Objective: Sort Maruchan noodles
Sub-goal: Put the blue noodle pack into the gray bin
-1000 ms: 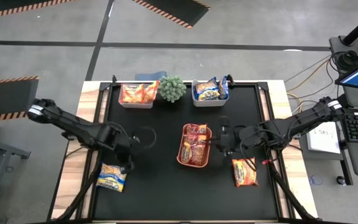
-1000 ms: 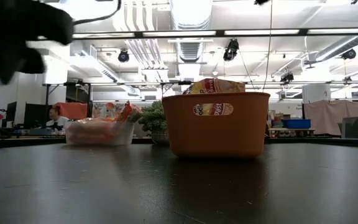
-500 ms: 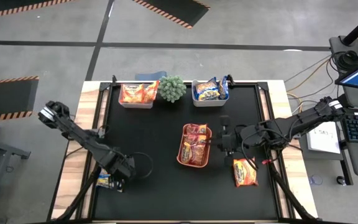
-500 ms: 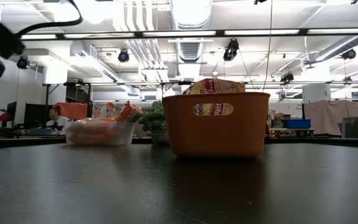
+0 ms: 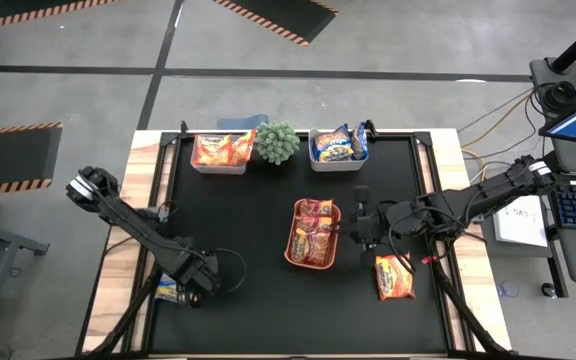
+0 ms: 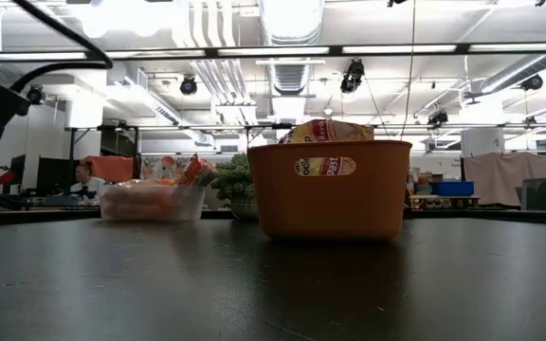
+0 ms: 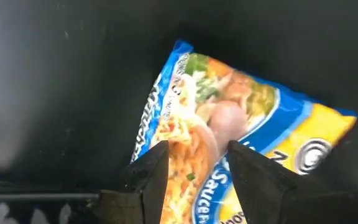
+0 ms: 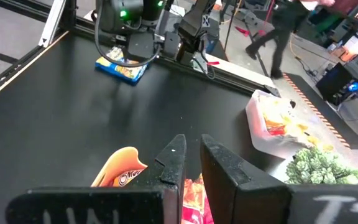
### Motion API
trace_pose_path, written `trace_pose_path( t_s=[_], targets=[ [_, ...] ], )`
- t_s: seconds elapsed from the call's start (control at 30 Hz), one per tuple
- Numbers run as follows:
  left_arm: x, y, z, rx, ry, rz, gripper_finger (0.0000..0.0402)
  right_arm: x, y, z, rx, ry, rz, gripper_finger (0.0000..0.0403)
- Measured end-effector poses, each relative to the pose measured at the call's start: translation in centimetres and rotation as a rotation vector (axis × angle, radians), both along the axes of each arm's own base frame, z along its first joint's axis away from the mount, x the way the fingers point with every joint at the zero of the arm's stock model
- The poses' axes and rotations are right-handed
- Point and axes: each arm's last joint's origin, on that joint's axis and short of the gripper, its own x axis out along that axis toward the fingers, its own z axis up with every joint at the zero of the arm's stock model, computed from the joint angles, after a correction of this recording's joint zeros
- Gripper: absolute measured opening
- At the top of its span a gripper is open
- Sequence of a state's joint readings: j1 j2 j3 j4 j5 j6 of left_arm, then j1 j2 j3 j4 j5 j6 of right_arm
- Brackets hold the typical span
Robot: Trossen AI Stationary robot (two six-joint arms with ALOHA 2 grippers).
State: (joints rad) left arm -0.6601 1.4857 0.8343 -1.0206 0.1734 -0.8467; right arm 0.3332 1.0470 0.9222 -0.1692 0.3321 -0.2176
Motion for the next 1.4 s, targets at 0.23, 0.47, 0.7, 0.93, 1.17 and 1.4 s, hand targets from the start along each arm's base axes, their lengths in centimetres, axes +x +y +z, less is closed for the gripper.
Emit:
trace_pose_path(
  t_s=[0.23, 0.47, 0.7, 0.93, 1.17, 1.4],
  targets=[
    [0.0, 0.1, -0.3, 0.008, -0.024, -0.044, 0.0092, 0.0, 0.0, 0.0, 0.0, 0.0, 0.0, 0.0038],
    [0.7, 0.7, -0.3, 0.061, -0.091, -0.071, 0.0006, 0.0, 0.0, 0.0, -0.002, 0.0, 0.0, 0.0038],
    [3.5, 4.0, -0.3, 0.321, -0.309, -0.059, 0.0001, 0.0, 0.0, 0.0, -0.002, 0.0, 0.0, 0.0038],
    [8.4, 9.4, 0.4, 0.477, -0.599, 0.045, 0.0, 0.0, 0.0, 0.0, -0.001, 0.0, 0.0, 0.0038],
    [10.4, 13.9, 1.0, 0.449, -0.708, 0.162, 0.0, 0.0, 0.0, -0.1, -0.003, 0.009, 0.0, 0.0038],
    [9.8, 14.2, 2.7, 0.387, -0.707, 0.15, 0.0005, 0.0, 0.0, -0.2, 0.004, 0.016, -0.005, 0.0038]
  ],
)
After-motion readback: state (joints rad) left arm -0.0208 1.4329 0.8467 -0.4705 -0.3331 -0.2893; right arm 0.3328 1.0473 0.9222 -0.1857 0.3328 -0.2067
